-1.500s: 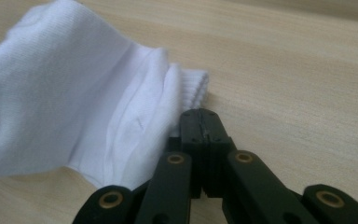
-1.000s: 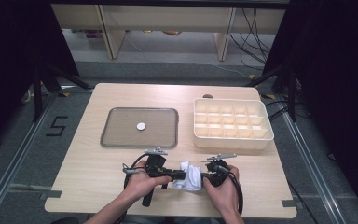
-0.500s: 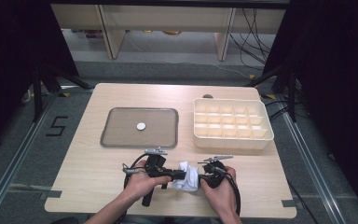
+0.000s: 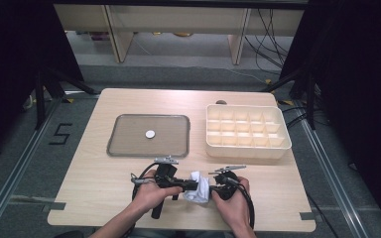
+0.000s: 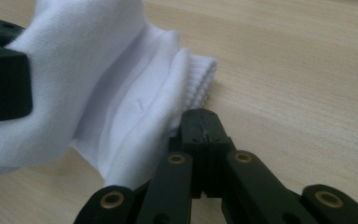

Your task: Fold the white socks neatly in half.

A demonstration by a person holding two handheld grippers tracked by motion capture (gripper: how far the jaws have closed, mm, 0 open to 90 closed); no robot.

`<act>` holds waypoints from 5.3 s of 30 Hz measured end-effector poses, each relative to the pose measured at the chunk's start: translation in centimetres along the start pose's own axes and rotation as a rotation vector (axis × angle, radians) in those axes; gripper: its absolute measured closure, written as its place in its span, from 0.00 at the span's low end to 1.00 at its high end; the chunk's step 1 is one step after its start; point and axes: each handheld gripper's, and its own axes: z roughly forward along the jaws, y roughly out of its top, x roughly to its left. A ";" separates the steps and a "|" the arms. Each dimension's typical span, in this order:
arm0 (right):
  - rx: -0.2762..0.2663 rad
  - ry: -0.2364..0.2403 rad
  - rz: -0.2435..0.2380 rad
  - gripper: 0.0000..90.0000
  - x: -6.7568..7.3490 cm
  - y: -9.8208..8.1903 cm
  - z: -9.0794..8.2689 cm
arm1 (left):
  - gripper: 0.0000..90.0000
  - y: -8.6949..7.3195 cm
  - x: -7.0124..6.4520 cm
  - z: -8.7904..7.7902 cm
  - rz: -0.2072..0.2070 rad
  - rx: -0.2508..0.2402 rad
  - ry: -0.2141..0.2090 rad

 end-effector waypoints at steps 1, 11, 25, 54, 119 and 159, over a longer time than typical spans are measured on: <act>0.000 0.027 -0.006 1.00 0.0 0.1 -0.1 | 0.92 0.0 0.0 0.0 0.000 0.000 -0.002; 0.002 0.019 -0.021 1.00 0.6 0.0 0.2 | 0.92 0.0 0.2 0.2 -0.003 -0.004 -0.006; 0.009 0.003 -0.043 1.00 1.0 0.2 0.5 | 0.92 0.1 0.2 0.3 -0.003 0.000 -0.005; 0.016 0.021 -0.047 1.00 2.2 0.4 0.8 | 0.92 0.8 0.0 0.4 0.008 0.013 -0.005; -0.065 0.156 0.099 0.93 0.8 5.0 0.3 | 0.87 -2.2 -1.5 -0.7 0.191 0.050 0.063; 0.111 0.206 0.189 0.47 0.5 4.6 1.2 | 0.97 -2.6 -0.6 0.6 0.164 0.095 0.058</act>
